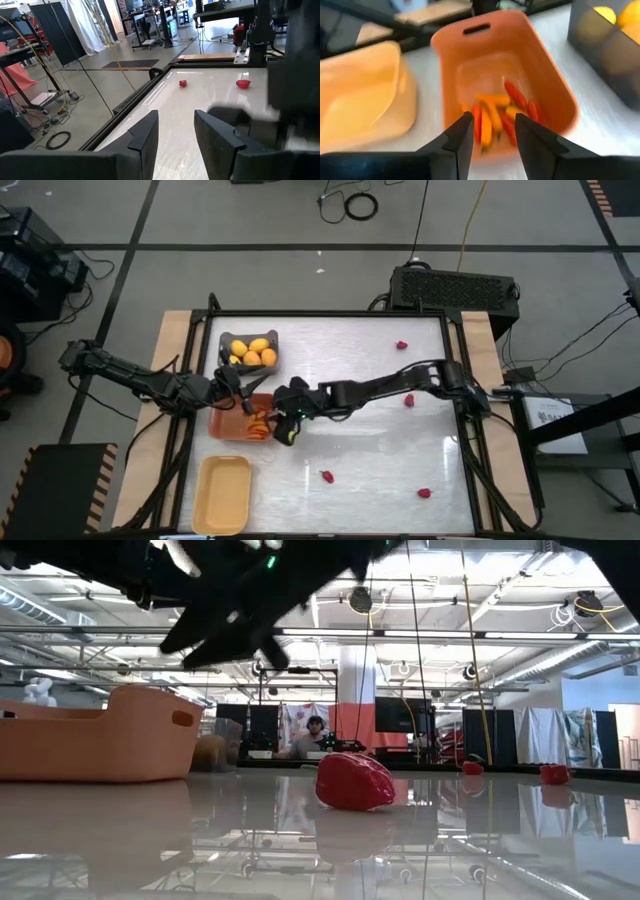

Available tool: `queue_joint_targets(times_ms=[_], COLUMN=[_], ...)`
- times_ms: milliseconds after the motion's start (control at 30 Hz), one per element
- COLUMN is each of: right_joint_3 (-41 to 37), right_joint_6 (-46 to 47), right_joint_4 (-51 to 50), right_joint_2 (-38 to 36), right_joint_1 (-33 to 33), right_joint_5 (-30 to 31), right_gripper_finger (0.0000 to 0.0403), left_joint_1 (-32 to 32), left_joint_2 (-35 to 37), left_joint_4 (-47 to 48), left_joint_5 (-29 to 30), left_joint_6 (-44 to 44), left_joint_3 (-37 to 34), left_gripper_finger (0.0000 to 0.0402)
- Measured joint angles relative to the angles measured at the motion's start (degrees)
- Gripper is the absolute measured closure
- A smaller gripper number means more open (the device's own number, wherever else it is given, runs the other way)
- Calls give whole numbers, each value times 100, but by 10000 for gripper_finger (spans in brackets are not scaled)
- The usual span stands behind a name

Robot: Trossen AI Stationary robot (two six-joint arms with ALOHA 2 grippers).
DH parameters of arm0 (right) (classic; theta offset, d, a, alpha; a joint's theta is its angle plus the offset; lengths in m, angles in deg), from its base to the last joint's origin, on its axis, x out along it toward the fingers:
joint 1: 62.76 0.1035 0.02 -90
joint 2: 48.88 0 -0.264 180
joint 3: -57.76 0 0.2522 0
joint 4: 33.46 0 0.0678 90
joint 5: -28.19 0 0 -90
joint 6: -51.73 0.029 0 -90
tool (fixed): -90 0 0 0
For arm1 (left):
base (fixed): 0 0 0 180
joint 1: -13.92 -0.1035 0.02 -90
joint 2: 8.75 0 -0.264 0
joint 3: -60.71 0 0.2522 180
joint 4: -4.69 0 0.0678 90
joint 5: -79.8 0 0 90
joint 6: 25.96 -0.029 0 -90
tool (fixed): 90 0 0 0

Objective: Sort produce into baskets
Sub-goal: Put the red chili pepper into the yellow bin

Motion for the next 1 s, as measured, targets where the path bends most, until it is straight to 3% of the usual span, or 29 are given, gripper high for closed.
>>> queue_joint_targets(times_ms=[133,200,333,500,633,800,900,1000], right_joint_3=[572,677,667,399,-467,-1995,-2856,-3577], right_joint_6=[-82,-163,-119,854,1808,3055,3588,3733], right_joint_4=[-2219,-3005,-4755,-6435,-6608,-6096,-5555,-5027], right_joint_2=[-383,-540,-978,-1795,-2742,-4042,-4699,-5174], right_joint_1=[34,121,461,1003,1617,2433,2847,3093], right_joint_5=[-114,104,1141,2275,2608,3236,3788,4371], right_gripper_finger=[267,268,273,277,277,277,277,277], left_joint_1=[0,0,-2,-7,0,-31,-269,-585], left_joint_2=[2,0,0,-104,-683,-2049,-2858,-3592], left_joint_4=[0,0,15,-172,-782,-1824,-1798,-1364], left_joint_5=[0,0,-5,-366,-1144,-1293,-1264,-1835], left_joint_6=[4,6,275,968,1158,1264,1612,1807], left_joint_3=[0,-2,0,0,0,104,582,1420], left_gripper_finger=[267,267,267,267,267,267,267,267])
